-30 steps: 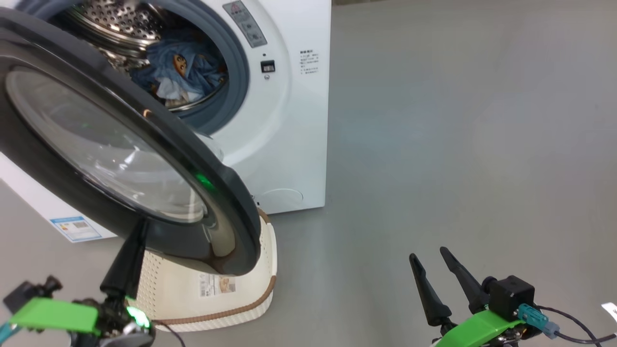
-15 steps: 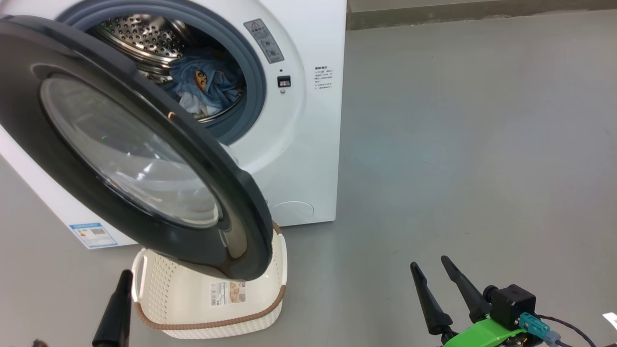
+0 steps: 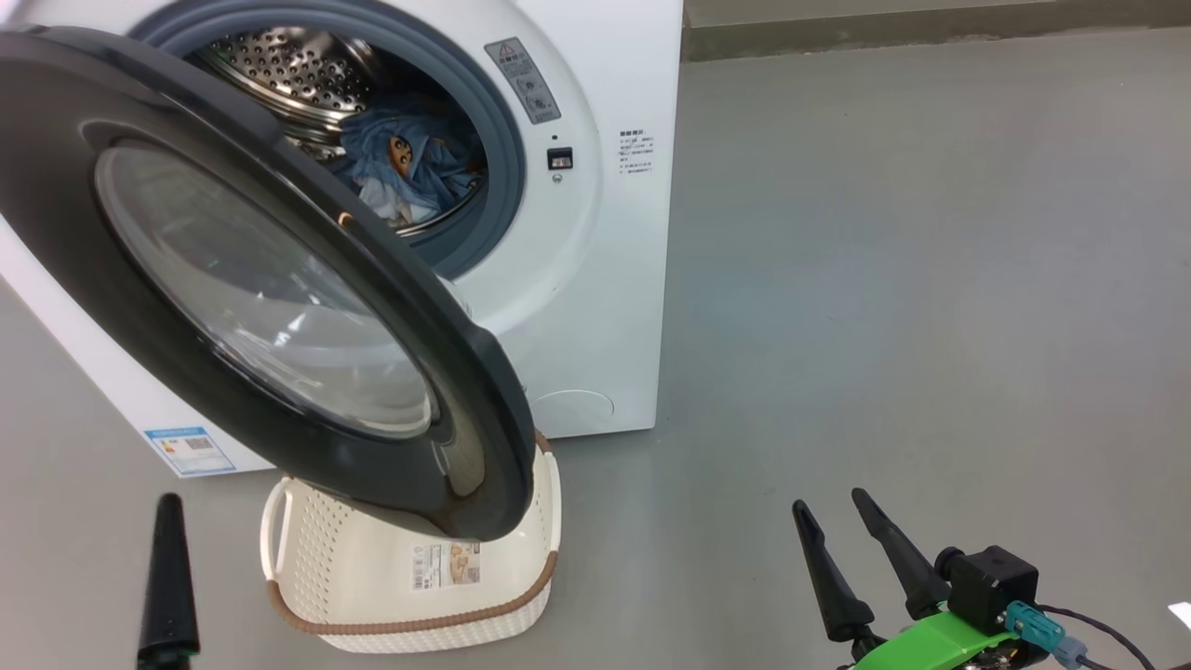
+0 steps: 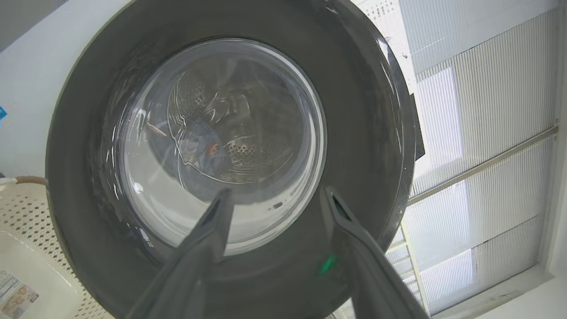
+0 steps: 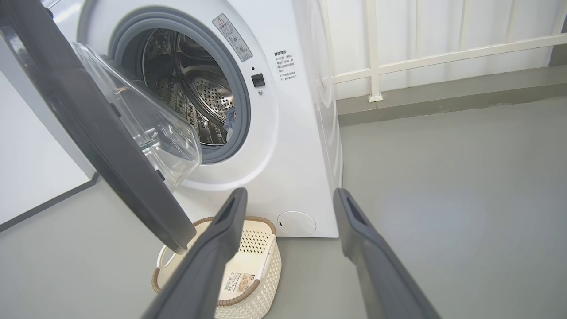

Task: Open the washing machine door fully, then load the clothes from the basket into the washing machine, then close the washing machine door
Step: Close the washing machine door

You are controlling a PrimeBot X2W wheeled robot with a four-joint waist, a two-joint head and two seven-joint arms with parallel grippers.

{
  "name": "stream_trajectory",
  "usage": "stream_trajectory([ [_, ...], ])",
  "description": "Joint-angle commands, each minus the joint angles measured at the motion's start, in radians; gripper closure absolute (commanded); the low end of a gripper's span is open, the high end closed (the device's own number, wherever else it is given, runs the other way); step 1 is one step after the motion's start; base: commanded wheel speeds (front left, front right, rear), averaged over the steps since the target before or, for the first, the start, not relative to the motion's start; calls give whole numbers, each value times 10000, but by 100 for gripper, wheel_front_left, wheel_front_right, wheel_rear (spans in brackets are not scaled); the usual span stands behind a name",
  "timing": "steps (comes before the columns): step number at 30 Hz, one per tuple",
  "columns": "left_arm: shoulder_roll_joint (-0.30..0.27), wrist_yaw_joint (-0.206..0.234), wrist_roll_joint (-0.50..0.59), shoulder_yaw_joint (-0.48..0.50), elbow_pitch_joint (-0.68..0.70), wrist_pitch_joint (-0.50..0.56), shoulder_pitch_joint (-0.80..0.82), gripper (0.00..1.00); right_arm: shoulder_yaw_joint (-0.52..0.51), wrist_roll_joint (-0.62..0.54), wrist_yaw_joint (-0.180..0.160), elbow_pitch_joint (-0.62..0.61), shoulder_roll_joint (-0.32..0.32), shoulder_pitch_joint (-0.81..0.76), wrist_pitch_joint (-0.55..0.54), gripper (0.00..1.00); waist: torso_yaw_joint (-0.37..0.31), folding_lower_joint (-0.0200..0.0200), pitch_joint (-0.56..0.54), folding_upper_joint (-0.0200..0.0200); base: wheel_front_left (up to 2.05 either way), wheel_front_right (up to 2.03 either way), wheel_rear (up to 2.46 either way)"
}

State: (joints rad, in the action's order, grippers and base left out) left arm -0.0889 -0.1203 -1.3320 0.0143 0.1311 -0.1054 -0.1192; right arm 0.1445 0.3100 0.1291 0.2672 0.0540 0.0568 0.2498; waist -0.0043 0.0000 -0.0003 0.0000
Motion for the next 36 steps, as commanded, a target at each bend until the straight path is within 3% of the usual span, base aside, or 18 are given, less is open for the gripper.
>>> stream_trajectory([
  [1, -384, -103, 422, 178, 295, -422, 269, 0, 233, 30, 16, -298, -36, 120, 120, 0, -19, 0, -14, 0, 0, 0, 0],
  [5, -1253, -103, 2651, -298, -175, -1382, 121, 0, 265, 17, 16, -326, -37, 133, 120, 0, -74, 0, -32, 0, 0, 0, 0],
  [8, -1371, -103, 4337, -219, -556, -1544, 129, 0, 280, 0, 16, -349, -37, 115, 120, 0, -99, 0, -42, 0, 0, 0, 0],
  [11, -1040, -103, 6332, 398, -580, -1558, 181, 0, 269, -23, 16, -377, -37, 88, 120, 0, -110, 0, -36, 0, 0, 0, 0],
  [12, -1040, -103, 6332, 398, -580, -1558, 181, 0, 269, -23, 16, -377, -37, 88, 120, 0, -110, 0, -36, 0, 0, 0, 0],
  [19, -309, -27, 10267, 1079, -310, -1562, 12, 0, 302, -18, 16, -417, -37, 80, 120, 0, -172, 0, 3, 0, 0, 0, 0],
  [29, 90, 47, 12210, 992, -837, -1563, -446, 0, 325, -80, 16, -413, -37, 88, 120, 0, -261, 0, 42, 0, 0, 0, 0],
  [36, 249, 228, 12267, 1096, -1622, -1563, -612, 0, 311, -152, 16, -370, -37, 163, 120, 0, -305, 0, 51, 0, 0, 0, 0],
])
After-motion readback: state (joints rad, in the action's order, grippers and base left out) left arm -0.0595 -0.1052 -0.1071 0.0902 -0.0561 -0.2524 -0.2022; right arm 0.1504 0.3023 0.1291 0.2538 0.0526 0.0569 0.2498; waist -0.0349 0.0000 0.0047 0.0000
